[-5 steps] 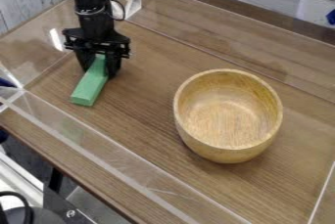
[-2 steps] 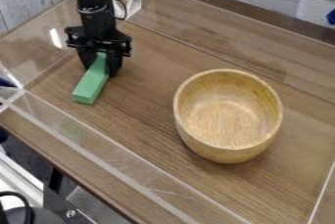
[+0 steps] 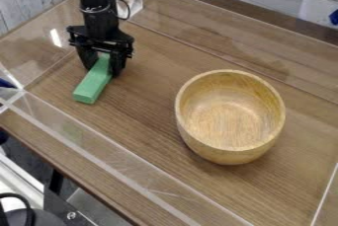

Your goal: Remove the green block from inside the brown bowl and put it on the table

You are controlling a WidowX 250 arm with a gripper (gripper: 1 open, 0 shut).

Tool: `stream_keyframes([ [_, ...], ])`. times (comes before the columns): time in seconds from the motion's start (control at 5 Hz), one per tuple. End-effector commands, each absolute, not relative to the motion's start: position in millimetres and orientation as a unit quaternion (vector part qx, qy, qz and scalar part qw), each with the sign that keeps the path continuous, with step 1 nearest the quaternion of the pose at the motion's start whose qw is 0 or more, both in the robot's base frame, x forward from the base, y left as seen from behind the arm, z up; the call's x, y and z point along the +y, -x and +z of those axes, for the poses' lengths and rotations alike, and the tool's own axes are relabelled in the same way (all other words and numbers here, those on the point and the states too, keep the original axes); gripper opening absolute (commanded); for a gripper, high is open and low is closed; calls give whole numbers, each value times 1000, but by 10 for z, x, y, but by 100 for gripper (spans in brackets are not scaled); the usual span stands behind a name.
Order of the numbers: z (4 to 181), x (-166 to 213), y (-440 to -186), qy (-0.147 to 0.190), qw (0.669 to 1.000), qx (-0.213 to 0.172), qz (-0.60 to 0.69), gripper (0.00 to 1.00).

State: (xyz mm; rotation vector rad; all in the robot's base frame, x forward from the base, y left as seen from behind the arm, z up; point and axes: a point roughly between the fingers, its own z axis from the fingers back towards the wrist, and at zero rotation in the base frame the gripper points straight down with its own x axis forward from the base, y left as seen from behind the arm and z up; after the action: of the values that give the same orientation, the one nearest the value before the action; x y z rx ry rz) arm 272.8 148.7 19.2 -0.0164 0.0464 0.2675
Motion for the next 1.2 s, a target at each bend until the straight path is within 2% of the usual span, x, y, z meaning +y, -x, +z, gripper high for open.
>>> stream_keyframes([
  [0.0, 429, 1430, -2786, 9, 992, 0, 126, 100],
  [0.2, 636, 1393, -2808, 13, 992, -19, 123, 100],
  [0.4, 935, 1320, -2863, 11, 993, -45, 112, 100],
  [0.6, 1241, 1179, -2971, 6, 994, -67, 89, 100],
  [0.8, 1450, 961, -3099, 12, 995, -83, 52, 100],
  [1.0, 1360, 1065, -3036, 6, 995, -76, 56, 100],
])
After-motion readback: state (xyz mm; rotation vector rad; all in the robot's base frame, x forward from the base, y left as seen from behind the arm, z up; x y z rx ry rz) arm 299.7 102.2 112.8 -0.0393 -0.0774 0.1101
